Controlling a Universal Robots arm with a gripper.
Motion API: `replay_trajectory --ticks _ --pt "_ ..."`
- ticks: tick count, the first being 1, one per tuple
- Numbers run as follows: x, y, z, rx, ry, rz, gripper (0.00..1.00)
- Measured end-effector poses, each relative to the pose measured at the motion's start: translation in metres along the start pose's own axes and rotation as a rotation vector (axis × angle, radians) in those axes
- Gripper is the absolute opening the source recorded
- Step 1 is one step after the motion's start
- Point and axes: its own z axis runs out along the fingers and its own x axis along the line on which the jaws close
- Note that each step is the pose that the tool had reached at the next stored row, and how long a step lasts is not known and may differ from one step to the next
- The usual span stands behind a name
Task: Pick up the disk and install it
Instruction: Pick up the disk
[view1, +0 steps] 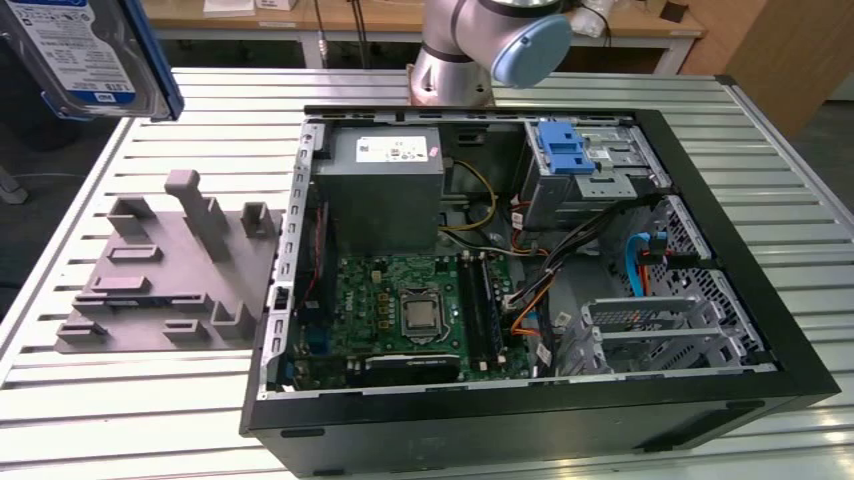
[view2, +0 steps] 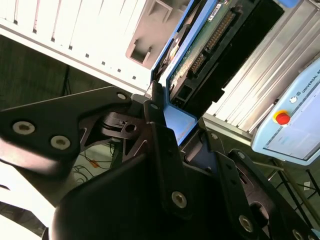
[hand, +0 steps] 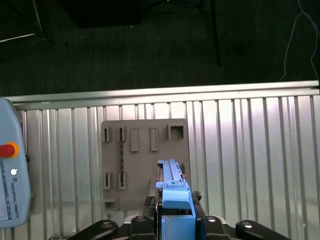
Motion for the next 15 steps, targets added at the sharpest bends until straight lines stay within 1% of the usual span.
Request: replay_trajectory --ticks 4,10,15 --pt "0.0033 -0.0068 -0.0002 -0.0010 0.0001 0.000 0.36" --pt "0.0070 -0.0199 -0.0005 -0.0022 0.0001 0.000 0.36" --pt "0.0108 -0.0293 -0.0007 -0.0031 0.0002 0.000 0.36"
